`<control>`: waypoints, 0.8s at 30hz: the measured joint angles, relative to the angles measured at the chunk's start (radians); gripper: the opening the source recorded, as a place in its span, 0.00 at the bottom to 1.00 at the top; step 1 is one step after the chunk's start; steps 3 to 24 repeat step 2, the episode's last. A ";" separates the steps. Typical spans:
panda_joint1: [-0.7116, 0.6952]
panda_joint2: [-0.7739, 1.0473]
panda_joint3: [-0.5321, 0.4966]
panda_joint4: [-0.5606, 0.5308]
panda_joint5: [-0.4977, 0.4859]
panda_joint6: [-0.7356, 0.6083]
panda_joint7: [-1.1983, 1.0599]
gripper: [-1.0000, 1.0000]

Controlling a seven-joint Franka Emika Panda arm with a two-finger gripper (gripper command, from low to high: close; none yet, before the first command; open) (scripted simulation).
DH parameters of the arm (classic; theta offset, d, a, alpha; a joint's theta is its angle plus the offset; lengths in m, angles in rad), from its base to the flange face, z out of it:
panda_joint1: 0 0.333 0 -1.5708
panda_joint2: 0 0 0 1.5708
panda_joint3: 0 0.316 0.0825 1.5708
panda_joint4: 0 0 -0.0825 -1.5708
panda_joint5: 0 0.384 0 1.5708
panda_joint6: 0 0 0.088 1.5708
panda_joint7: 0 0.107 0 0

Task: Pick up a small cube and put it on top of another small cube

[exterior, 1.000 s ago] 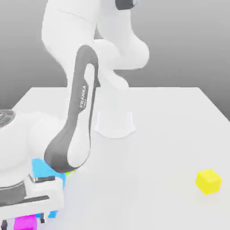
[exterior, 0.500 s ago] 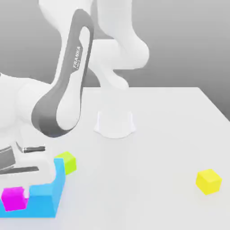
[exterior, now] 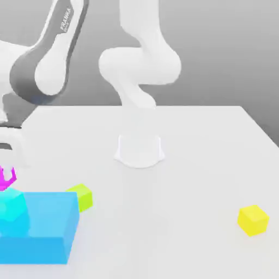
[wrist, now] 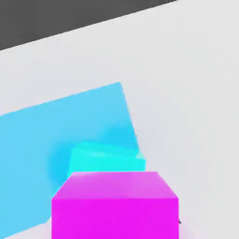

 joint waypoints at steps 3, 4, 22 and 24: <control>0.000 0.000 0.000 0.000 0.000 0.000 0.000 1.00; 0.000 0.000 0.000 0.000 0.000 0.000 0.000 1.00; 0.000 0.000 0.000 0.000 0.000 0.000 0.000 1.00; 0.000 0.000 0.000 0.000 0.000 0.000 0.000 1.00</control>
